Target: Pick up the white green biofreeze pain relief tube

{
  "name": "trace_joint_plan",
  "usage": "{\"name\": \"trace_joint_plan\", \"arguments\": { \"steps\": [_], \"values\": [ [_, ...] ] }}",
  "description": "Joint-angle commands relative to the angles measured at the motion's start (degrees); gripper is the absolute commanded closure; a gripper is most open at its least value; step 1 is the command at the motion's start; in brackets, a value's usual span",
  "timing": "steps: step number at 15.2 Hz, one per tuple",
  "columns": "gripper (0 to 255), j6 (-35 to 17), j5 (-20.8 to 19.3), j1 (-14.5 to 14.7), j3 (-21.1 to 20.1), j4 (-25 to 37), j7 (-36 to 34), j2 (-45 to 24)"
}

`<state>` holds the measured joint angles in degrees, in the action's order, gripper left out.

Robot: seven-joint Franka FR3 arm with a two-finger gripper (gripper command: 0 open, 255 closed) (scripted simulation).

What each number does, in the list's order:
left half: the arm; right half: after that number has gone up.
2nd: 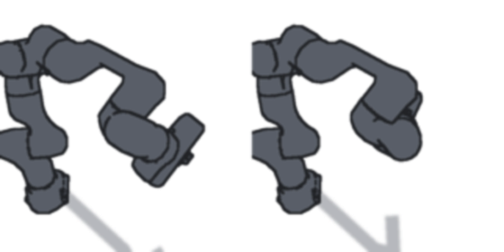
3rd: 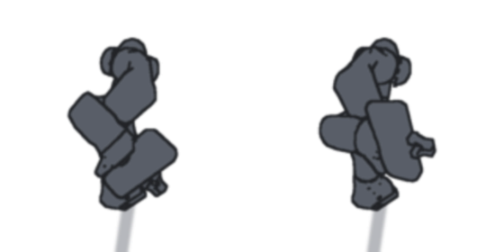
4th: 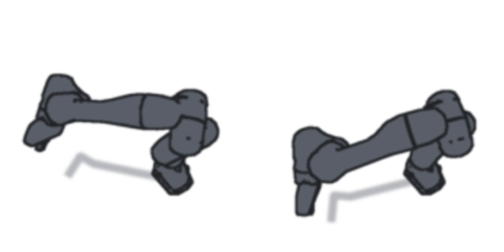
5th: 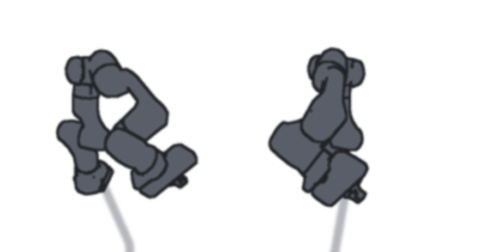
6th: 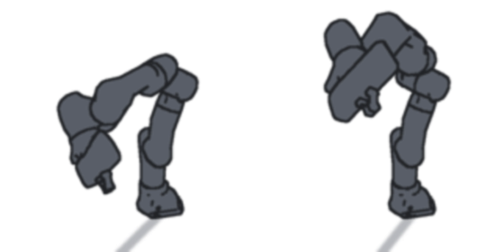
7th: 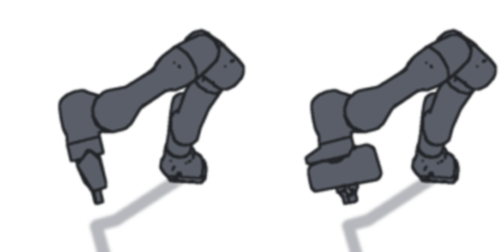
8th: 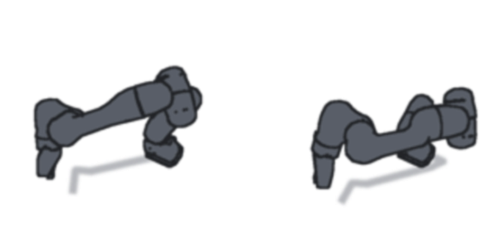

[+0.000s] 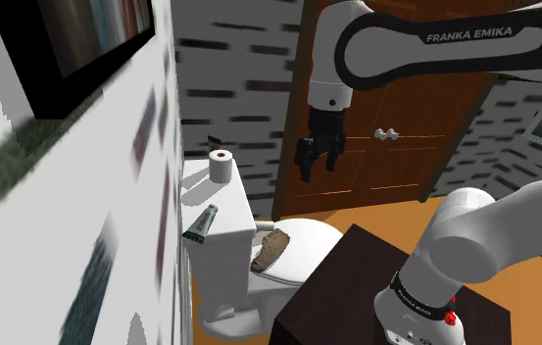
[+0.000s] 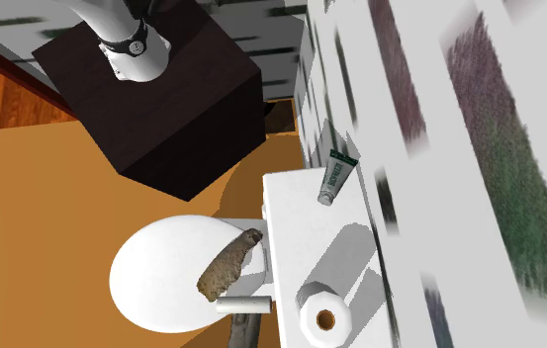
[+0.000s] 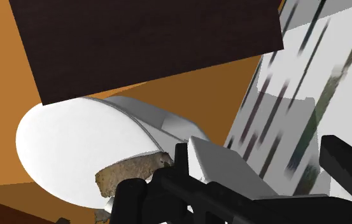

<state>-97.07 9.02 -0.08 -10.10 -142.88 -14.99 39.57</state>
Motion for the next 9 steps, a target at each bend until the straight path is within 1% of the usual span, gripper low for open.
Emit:
{"name": "trace_joint_plan", "arguments": {
  "steps": [1, 5, 9],
  "values": [
    [0, -4.9, 0.9, -0.3, -2.7, -1.1, -4.3, -2.2],
    [0, -13.8, 1.7, -1.3, -8.4, -1.8, -13.2, -8.1],
    [0, -22.3, 0.1, -3.4, -14.1, -0.6, -22.9, -15.8]
  ]
}}
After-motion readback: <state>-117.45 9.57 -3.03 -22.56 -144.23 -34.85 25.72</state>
